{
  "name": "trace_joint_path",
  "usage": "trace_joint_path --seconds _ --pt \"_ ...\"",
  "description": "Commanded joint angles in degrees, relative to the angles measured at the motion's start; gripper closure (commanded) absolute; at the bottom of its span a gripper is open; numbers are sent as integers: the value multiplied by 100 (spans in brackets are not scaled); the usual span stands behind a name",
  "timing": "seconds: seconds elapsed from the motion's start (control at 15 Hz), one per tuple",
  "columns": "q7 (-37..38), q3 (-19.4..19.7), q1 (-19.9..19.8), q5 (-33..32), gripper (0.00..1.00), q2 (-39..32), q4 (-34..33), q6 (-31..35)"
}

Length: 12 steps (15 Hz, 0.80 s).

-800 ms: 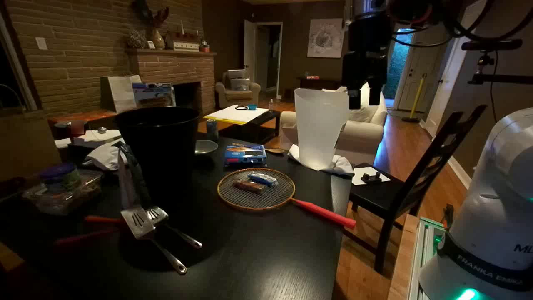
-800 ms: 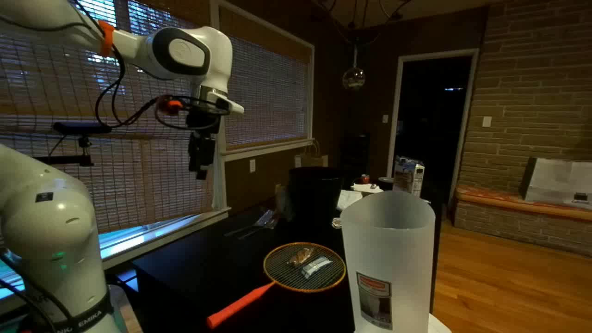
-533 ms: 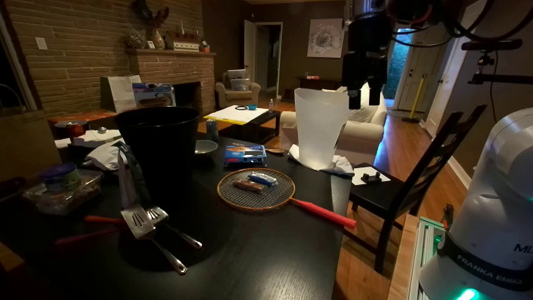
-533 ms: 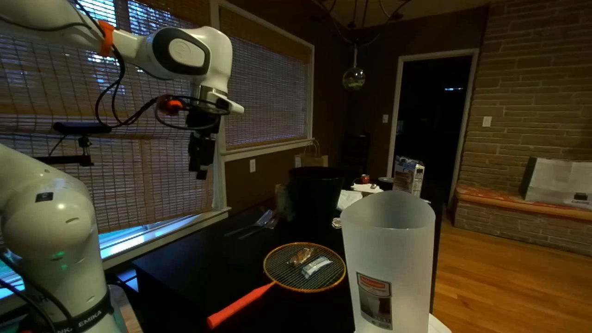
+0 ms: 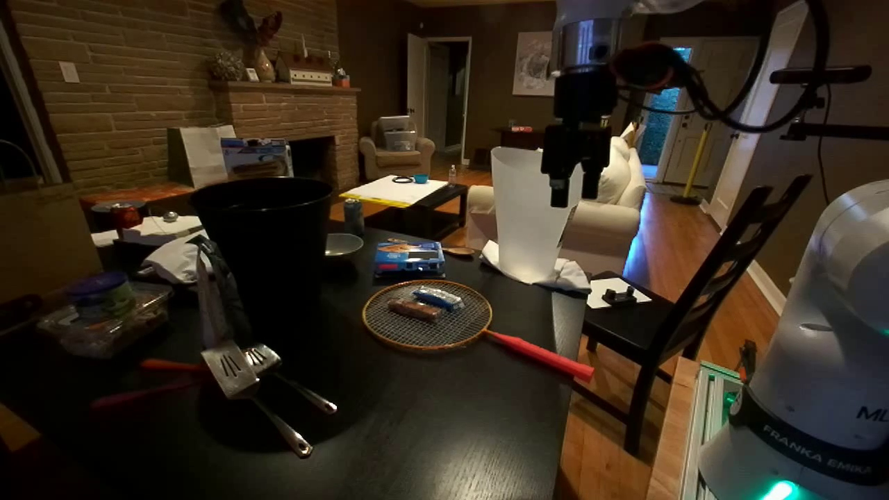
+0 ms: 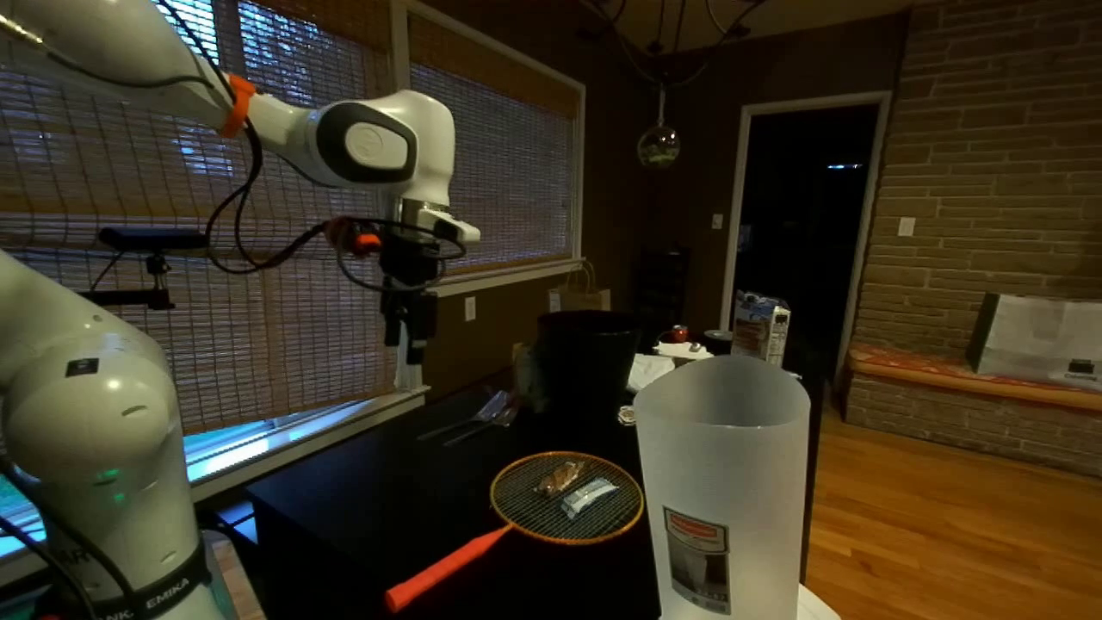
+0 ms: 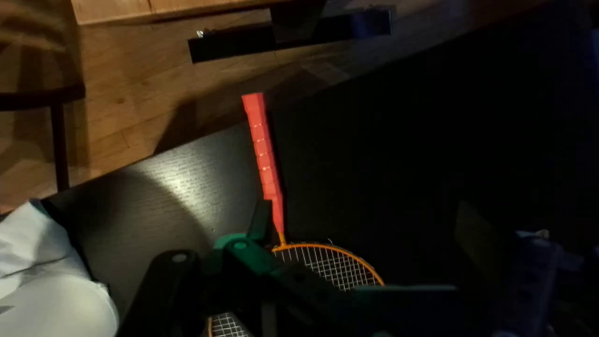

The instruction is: Use the tennis racket to move the object

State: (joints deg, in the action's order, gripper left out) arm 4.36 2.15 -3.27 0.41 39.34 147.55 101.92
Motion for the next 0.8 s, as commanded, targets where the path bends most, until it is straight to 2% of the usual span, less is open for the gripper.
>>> trace_joint_path --seconds 0.0,0.13,0.2,0.27,0.4,0.6,0.73 --pt "-503 245 -16 -11 0 -647 239 1193" --pt "-582 293 -63 -49 0 -1117 303 1750" --pt "-491 291 -102 -37 0 -1389 211 1754" --pt "-458 237 -70 18 0 -909 324 1548" --pt "-456 240 -77 16 0 -1127 317 1610" --pt "-455 227 -74 16 0 -1042 309 1607" --pt "-792 308 49 125 0 -1255 486 1772"
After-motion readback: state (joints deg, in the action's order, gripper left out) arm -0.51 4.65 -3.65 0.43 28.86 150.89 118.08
